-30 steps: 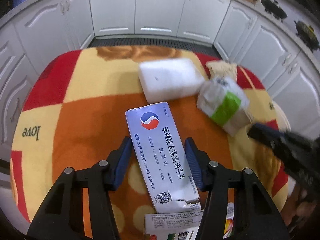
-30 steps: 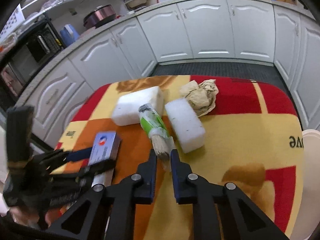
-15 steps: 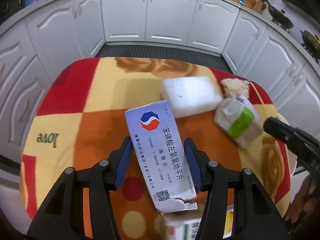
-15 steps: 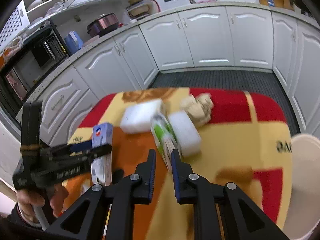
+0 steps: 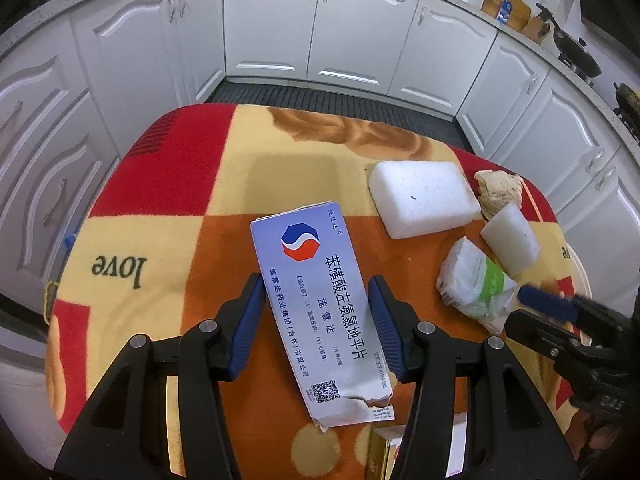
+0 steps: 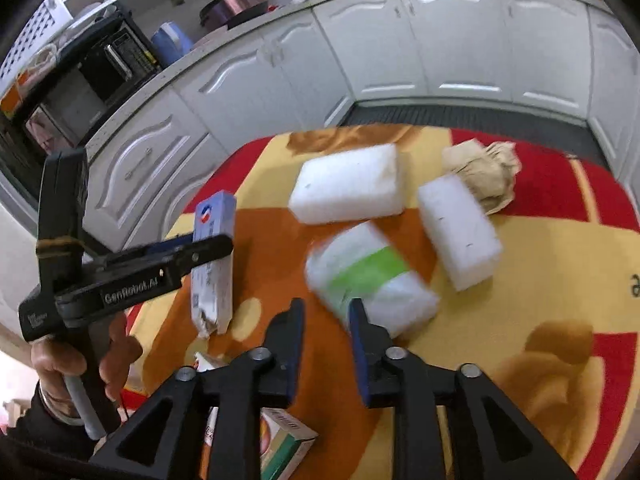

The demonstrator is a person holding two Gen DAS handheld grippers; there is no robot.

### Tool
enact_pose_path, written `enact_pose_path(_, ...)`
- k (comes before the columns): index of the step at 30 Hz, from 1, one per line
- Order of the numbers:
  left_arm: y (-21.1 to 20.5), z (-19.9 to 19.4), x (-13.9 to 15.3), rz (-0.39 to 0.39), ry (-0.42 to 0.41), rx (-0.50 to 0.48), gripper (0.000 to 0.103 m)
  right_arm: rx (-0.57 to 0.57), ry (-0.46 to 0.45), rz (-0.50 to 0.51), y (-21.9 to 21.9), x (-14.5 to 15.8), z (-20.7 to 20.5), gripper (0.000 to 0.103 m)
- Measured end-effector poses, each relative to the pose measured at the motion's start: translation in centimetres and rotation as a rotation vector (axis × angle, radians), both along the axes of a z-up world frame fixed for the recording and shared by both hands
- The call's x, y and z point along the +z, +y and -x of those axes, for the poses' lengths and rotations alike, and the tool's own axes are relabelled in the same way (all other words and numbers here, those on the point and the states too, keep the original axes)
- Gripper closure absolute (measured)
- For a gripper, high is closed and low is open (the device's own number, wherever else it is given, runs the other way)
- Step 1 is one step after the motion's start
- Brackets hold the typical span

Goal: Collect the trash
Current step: 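Carry the medicine box and white-green pack over the white bucket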

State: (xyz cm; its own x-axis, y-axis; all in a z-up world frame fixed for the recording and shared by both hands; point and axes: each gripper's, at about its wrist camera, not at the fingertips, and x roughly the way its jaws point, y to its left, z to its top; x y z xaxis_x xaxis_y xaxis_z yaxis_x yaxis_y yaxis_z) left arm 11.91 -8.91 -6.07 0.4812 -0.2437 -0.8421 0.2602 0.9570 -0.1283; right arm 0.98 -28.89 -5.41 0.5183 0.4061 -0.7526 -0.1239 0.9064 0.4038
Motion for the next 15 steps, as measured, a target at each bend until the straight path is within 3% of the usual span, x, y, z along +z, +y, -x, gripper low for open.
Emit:
enact_pose_path(1,0.1,-0.1,0.0,0.001,0.0,-0.001,0.052,-0.01,-0.006,0.015,0.0,0.1,0.0,0.042)
enact_pose_path(2,0.1,-0.2,0.0,0.003,0.0,-0.001,0.052,-0.013,-0.016,0.035,0.2,0.3,-0.1,0.036)
enact_pose_path(7,0.5,-0.6,0.0,0.015,0.018,0.005,0.052,0.041,-0.008,0.149,1.6,-0.6,-2.2,0.035)
enact_pose_path(11,0.8,-0.4,0.0,0.002,0.013,0.008,0.052,0.101,0.011,0.293,2.7,-2.6,-3.9,0.026)
enact_pose_path(13,0.9,-0.3,0.1,0.0,0.014,0.011,0.052,0.101,0.031,0.305,2.7,-3.5,-4.2,0.025)
enact_pose_path(15,0.9,-0.1,0.2,0.0,0.012,0.011,0.052,0.069,0.005,0.292,2.2,-3.3,-3.6,0.032)
